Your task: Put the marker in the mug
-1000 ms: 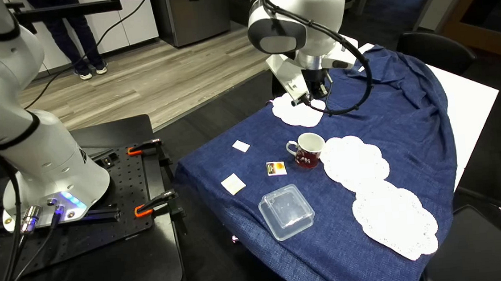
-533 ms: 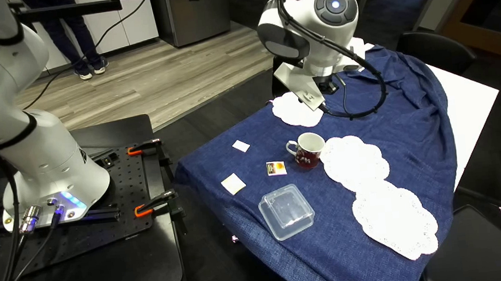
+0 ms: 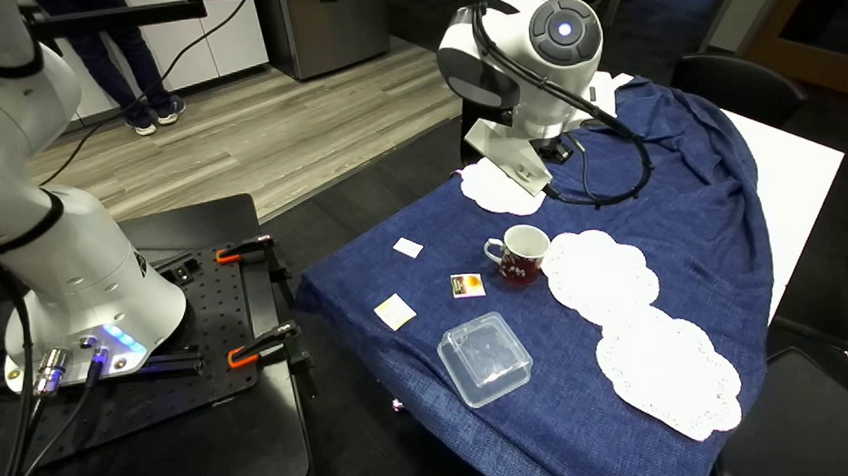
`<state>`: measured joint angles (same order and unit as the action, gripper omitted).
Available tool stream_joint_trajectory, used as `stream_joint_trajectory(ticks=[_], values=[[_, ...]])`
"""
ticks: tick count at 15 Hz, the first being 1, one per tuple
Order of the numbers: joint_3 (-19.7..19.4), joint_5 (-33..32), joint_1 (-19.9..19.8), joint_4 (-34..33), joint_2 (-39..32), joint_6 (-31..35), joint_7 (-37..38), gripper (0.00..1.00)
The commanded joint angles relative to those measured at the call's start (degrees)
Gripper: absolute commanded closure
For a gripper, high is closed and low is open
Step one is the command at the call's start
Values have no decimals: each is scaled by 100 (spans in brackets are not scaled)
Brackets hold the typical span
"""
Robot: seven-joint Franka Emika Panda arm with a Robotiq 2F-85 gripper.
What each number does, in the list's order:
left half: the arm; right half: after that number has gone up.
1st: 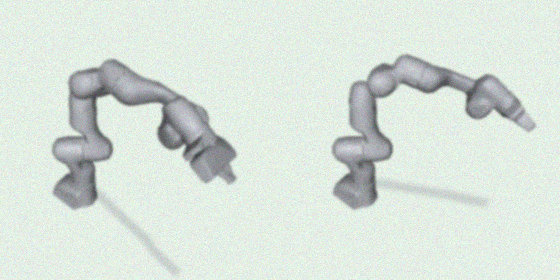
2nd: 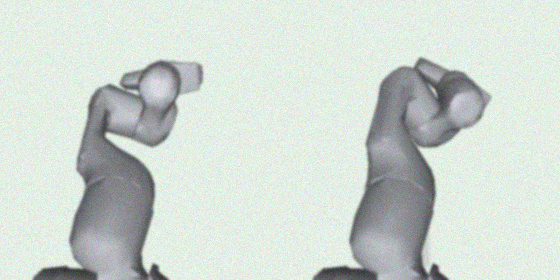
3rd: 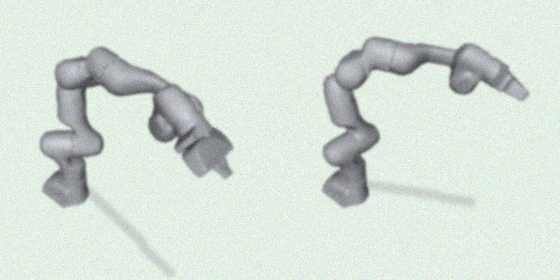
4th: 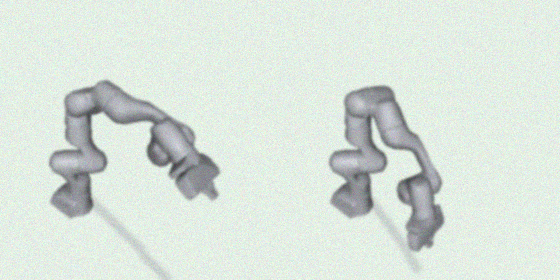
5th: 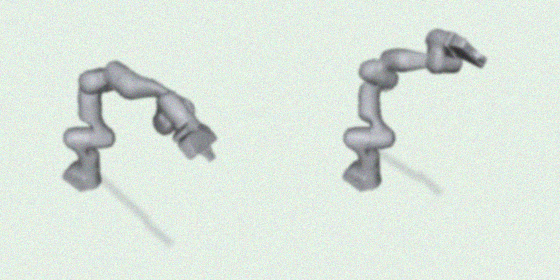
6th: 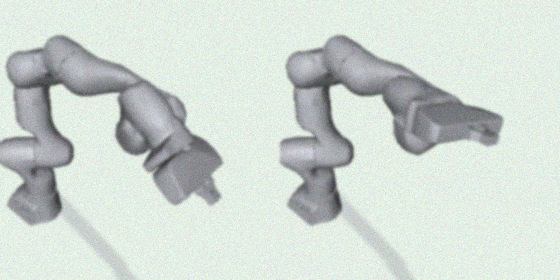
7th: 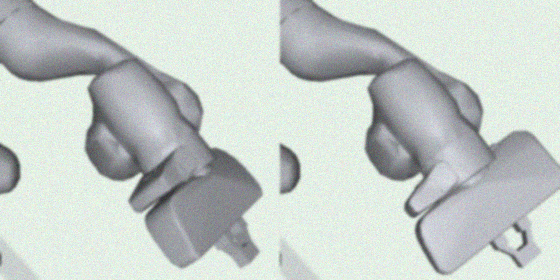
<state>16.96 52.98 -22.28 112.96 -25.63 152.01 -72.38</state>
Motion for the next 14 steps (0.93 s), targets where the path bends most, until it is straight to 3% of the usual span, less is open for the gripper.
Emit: stream_joint_trajectory(ticks=[1, 2, 5, 6, 10, 14], values=[[-177, 768, 58, -242, -70, -341, -1067, 95], [206, 883, -320, -246, -142, -280, -1433, 95], [362, 1491, -605, -268, -239, -618, -2689, 95], [-211, 1887, -181, -295, -196, -1018, -3143, 95], [-883, 2752, -20, -201, -212, -2356, -4601, 95], [-1599, 3113, 219, -234, -390, -3398, -5202, 95]])
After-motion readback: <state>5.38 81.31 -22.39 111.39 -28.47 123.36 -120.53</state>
